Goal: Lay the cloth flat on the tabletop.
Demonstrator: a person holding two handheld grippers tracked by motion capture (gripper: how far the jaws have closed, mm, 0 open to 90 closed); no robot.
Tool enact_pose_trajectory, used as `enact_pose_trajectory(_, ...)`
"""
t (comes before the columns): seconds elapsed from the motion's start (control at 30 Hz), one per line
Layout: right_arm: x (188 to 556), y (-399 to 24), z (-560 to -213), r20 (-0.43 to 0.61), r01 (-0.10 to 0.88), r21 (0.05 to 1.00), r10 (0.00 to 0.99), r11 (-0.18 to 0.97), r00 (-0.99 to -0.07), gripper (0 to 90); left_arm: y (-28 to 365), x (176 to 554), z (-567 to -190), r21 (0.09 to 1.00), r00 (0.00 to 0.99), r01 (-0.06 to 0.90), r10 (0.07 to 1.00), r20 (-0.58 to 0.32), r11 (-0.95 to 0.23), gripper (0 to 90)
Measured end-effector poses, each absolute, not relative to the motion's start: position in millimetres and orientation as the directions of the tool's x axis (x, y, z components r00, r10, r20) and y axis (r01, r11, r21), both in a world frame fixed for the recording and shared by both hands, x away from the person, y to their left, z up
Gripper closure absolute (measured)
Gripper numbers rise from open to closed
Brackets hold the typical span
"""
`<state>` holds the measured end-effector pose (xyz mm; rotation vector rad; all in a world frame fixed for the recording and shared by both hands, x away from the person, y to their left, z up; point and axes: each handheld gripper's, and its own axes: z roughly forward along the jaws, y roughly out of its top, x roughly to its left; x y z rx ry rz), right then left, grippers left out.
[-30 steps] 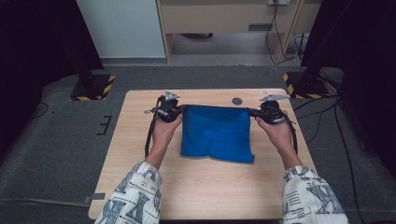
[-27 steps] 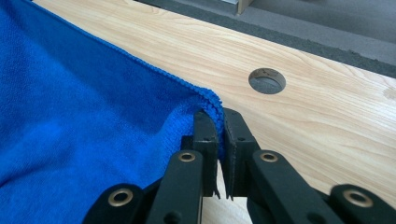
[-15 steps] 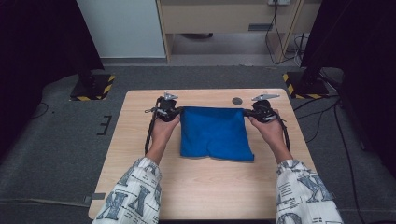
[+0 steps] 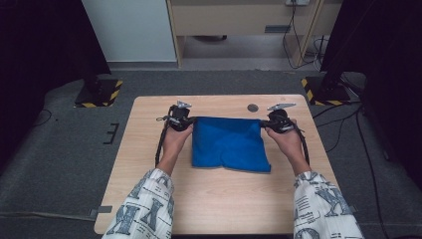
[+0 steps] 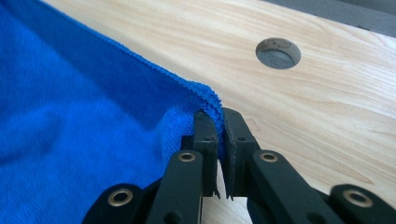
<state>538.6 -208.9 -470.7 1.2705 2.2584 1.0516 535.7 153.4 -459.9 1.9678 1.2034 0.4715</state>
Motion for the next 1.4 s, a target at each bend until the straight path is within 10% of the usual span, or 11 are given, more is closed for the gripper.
enact_pose_trajectory(0.33, 544, -209, -477, 0.058, 0.601, 0.732, 0.849, 0.321, -0.524, 83.8, 152, 540, -468, 0.759, 0.474, 0.601, 0.876, -0.085, -0.252, 84.4)
enact_pose_trajectory(0.57, 546, -209, -477, 0.081, 0.602, 0.75, 0.866, 0.274, -0.494, 44.8, 149, 540, -467, 0.785, 0.468, 0.576, 0.879, -0.09, -0.226, 44.2)
enact_pose_trajectory(0.77, 541, -208, -468, 0.052, 0.579, 0.769, 0.877, 0.269, -0.477, 25.7, 148, 535, -459, 0.797, 0.475, 0.565, 0.874, -0.104, -0.213, 30.4)
enact_pose_trajectory(1.4, 481, -209, -458, 0.098, 0.529, 0.813, 0.836, 0.246, -0.54, 19.3, 168, 456, -445, 0.846, 0.532, 0.499, 0.837, -0.131, -0.185, 10.9)
